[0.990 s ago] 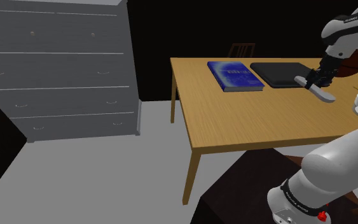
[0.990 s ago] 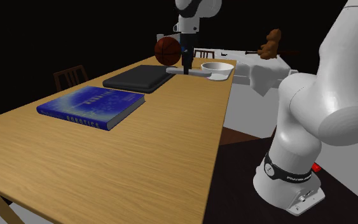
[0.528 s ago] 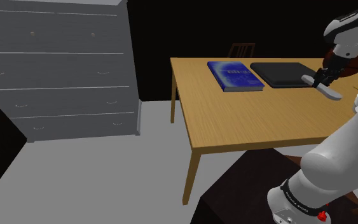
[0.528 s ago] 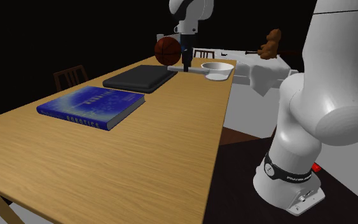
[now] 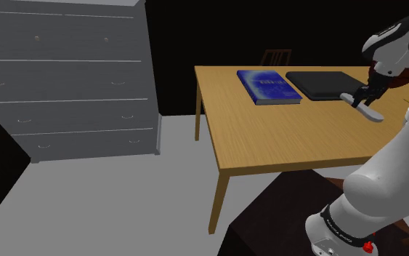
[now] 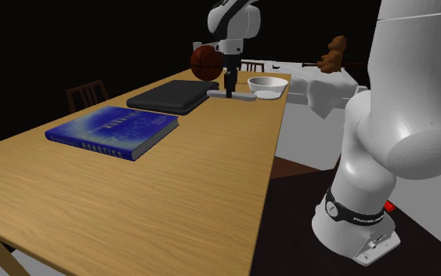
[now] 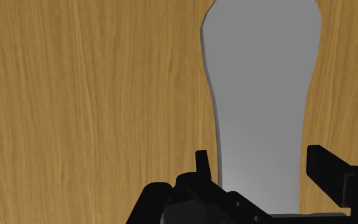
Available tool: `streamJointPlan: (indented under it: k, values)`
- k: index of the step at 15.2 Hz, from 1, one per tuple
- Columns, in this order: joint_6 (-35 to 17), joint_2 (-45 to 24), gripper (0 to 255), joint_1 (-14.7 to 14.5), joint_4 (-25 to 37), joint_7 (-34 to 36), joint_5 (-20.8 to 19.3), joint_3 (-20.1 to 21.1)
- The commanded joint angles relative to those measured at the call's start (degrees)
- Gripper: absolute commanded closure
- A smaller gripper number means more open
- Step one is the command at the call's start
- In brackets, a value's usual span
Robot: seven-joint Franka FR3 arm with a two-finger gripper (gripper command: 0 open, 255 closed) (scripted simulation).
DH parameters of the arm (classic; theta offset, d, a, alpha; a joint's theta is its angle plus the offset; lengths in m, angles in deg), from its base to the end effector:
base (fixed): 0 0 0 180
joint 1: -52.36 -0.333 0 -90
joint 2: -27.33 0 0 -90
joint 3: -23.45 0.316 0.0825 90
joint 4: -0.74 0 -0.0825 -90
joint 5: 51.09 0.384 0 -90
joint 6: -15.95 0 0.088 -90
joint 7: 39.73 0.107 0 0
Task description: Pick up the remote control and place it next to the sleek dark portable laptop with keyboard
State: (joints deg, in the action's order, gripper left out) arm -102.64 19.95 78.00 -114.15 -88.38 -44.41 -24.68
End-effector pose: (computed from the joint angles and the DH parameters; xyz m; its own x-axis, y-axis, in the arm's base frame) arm 0.1745 -0.5422 0.4118 0.8813 -0.4724 -0.0085 -0.4725 -0.8811 -0.0179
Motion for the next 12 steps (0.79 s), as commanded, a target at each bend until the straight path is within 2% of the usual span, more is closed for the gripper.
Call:
streamJointPlan:
  k: [1, 12]
  values:
    - [-1.58, -0.70, 255, 0.17, -1.09, -0.51, 0.70, 0.13]
    - [-8.28, -5.81, 255, 1.75, -4.52, -3.98, 5.74, 1.63]
